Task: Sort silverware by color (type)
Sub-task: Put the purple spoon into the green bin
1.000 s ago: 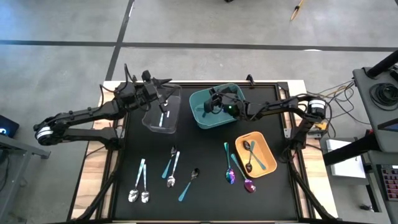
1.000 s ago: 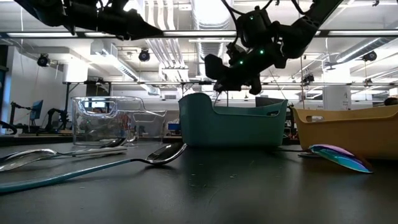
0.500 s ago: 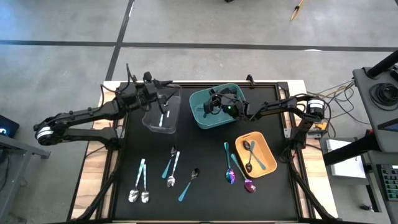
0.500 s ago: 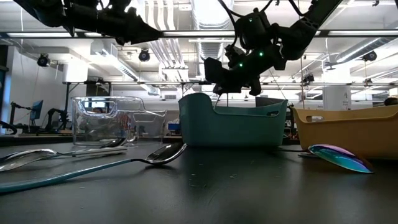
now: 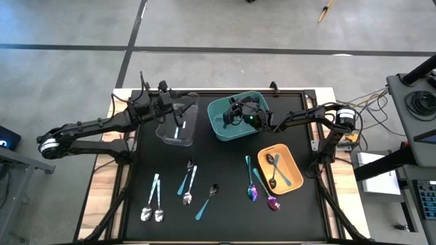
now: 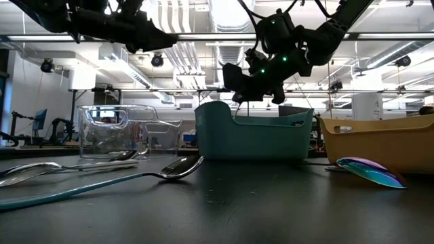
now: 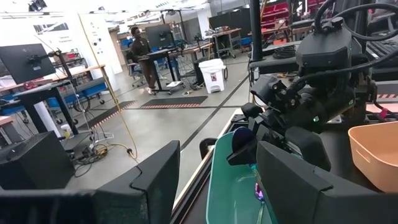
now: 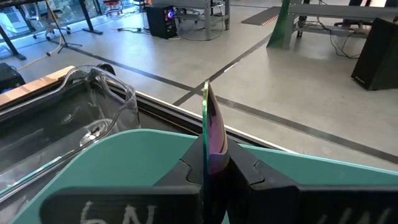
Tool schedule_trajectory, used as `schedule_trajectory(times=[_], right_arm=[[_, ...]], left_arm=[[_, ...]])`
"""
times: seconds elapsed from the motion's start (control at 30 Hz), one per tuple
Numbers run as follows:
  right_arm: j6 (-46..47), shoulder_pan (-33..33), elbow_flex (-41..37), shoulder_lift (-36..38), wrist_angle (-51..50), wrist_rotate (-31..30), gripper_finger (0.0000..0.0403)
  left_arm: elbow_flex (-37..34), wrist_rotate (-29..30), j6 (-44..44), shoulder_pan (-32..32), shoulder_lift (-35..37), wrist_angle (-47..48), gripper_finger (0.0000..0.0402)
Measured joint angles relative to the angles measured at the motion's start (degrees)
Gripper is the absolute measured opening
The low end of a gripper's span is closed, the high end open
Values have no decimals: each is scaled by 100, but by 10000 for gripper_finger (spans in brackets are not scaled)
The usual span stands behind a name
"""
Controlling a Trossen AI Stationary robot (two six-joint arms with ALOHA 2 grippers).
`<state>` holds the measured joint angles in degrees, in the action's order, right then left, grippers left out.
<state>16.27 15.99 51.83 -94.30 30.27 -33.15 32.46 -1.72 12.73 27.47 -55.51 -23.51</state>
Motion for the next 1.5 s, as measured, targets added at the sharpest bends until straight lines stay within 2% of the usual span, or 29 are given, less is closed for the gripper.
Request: schedule_trajectory(times=[0.93, 1.37, 1.5], right_arm=[[28, 0, 0, 0, -47, 9, 33], [89, 2, 2, 0, -424, 3, 42], [85, 2, 2, 0, -458, -5, 31]], left_arm=[[-2, -2, -2, 2, 0, -2, 196], [-2, 0, -2, 2, 0, -2, 196], [-2, -1, -2, 2, 0, -2, 196]])
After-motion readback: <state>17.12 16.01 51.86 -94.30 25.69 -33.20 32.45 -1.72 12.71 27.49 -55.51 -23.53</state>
